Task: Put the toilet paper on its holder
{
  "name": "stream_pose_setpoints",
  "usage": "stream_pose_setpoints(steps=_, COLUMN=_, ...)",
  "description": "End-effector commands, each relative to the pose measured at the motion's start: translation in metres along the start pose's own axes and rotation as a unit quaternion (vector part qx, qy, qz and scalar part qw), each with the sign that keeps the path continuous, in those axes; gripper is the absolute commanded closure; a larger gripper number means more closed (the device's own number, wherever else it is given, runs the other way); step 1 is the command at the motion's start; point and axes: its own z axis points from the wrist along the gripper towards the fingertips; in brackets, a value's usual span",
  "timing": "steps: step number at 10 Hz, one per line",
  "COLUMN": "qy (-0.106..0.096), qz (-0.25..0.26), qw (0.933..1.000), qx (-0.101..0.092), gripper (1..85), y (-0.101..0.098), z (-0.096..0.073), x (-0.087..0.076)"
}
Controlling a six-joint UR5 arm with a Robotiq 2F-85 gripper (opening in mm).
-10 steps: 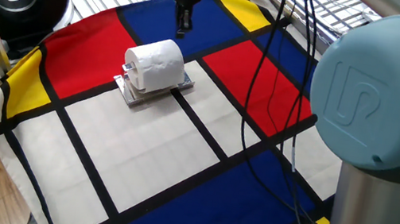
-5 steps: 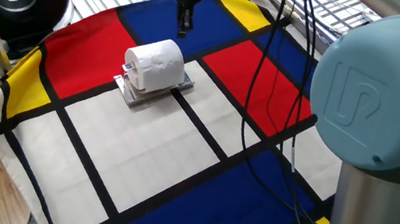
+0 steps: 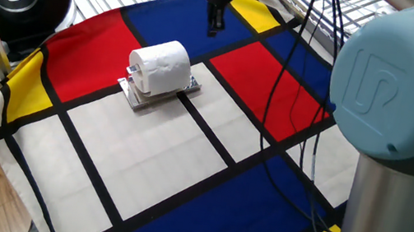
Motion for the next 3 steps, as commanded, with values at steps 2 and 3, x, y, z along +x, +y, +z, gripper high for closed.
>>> stream_pose_setpoints(steps=2, qy=-0.002, qz=0.019, qw=0.9998, qx=-0.008, gripper=80.0, y=0.0025, z=0.0004, x=0.0032)
stream_pose_setpoints(steps=3, qy=-0.002, qz=0.019, qw=0.9998, qx=-0.008, gripper=80.0, y=0.0025, z=0.0005, x=0.0032)
